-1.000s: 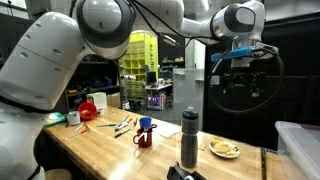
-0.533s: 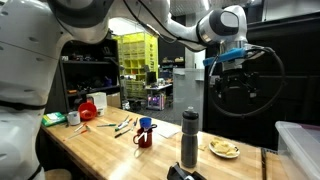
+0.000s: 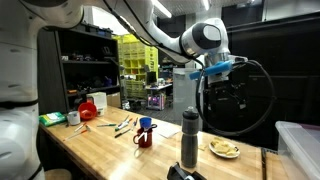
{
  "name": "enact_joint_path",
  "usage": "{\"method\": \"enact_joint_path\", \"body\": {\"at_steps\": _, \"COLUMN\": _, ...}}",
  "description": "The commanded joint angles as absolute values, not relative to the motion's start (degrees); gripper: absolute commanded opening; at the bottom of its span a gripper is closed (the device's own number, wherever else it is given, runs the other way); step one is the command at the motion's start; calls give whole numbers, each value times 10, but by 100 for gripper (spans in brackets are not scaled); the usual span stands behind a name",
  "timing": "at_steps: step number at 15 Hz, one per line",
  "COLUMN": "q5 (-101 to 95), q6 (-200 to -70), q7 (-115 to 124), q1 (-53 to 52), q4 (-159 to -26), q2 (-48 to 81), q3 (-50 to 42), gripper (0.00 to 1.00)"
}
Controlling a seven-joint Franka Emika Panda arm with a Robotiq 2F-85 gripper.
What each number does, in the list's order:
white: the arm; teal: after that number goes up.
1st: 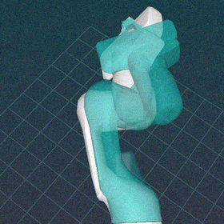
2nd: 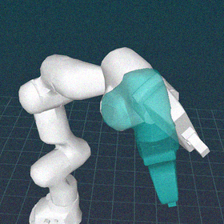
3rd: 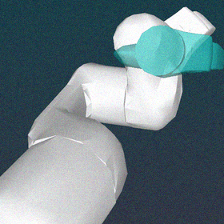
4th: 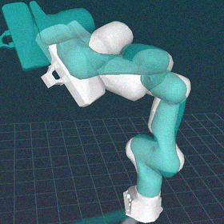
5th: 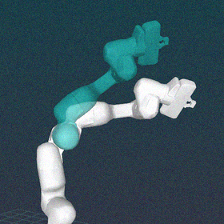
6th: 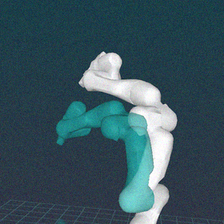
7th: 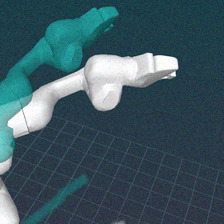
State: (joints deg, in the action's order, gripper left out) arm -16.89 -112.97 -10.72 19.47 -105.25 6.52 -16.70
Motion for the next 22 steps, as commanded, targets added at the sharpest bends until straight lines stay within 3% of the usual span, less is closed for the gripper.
{"method": "enact_joint_path", "body": {"at_steps": 1, "q5": -216, "q6": -1230, "q7": -104, "q1": 186, "q4": -1180, "q2": -27, "q3": -171, "gripper": 100}}
{"method": "enact_joint_path", "body": {"at_steps": 14, "q5": -331, "q6": -1366, "q7": -252, "q1": 264, "q4": -1469, "q2": -327, "q3": -248, "gripper": 100}}
{"method": "enact_joint_path", "body": {"at_steps": 22, "q5": -346, "q6": -1391, "q7": -300, "q1": 281, "q4": -1488, "q2": -341, "q3": -280, "gripper": 100}}
